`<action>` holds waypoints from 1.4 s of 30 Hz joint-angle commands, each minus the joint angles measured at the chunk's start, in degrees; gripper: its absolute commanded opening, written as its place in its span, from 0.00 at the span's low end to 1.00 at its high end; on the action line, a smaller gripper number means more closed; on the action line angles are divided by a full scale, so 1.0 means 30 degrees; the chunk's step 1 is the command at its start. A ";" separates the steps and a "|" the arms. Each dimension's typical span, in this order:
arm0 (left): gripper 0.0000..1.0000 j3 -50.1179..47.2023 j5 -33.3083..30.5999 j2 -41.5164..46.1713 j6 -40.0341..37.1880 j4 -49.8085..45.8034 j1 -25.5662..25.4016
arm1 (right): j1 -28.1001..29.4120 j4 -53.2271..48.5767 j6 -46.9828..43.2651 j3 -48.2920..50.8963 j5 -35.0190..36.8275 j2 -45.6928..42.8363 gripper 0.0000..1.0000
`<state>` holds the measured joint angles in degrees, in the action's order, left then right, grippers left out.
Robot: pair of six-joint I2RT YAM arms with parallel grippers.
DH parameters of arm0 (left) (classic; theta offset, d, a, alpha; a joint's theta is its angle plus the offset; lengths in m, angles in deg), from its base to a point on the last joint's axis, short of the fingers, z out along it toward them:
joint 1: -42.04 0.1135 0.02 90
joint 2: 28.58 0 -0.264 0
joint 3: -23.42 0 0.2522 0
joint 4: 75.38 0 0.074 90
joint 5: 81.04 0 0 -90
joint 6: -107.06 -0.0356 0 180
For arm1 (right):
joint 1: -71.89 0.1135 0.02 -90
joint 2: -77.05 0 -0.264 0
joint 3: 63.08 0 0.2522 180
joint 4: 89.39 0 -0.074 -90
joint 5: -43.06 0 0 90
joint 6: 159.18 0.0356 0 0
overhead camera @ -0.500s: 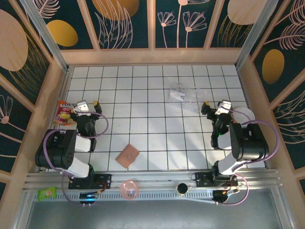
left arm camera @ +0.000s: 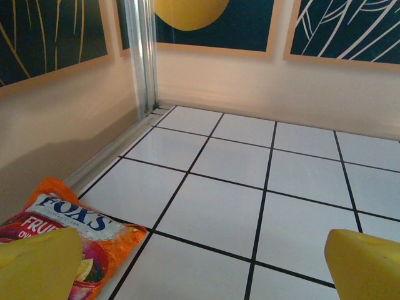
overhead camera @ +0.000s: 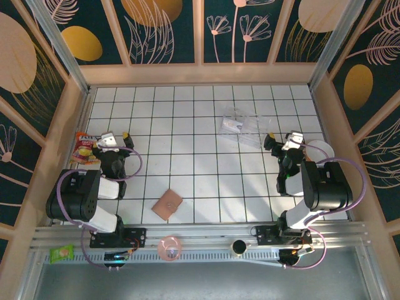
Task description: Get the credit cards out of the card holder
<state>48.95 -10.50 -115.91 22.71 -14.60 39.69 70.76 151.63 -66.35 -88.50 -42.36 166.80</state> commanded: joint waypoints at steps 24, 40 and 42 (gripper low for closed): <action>0.99 0.0167 0.0321 0.0076 0.0306 0.0319 0.0141 | 0.0080 0.0941 -0.0372 -0.0060 -0.0003 -0.0012 0.99; 0.99 0.2705 -0.0501 0.3176 0.1081 -0.7207 0.0139 | 0.0826 -0.7906 0.0489 -0.3393 0.4151 -0.3894 0.99; 0.99 0.2912 -0.0885 0.3952 0.1578 -0.8182 0.0138 | 0.1535 -0.8488 0.1791 -0.3855 0.7706 -0.4516 0.99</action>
<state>56.08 -11.27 -106.81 24.63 -30.77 39.71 73.25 132.94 -64.95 -97.94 -32.96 155.89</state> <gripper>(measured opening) 0.990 0.993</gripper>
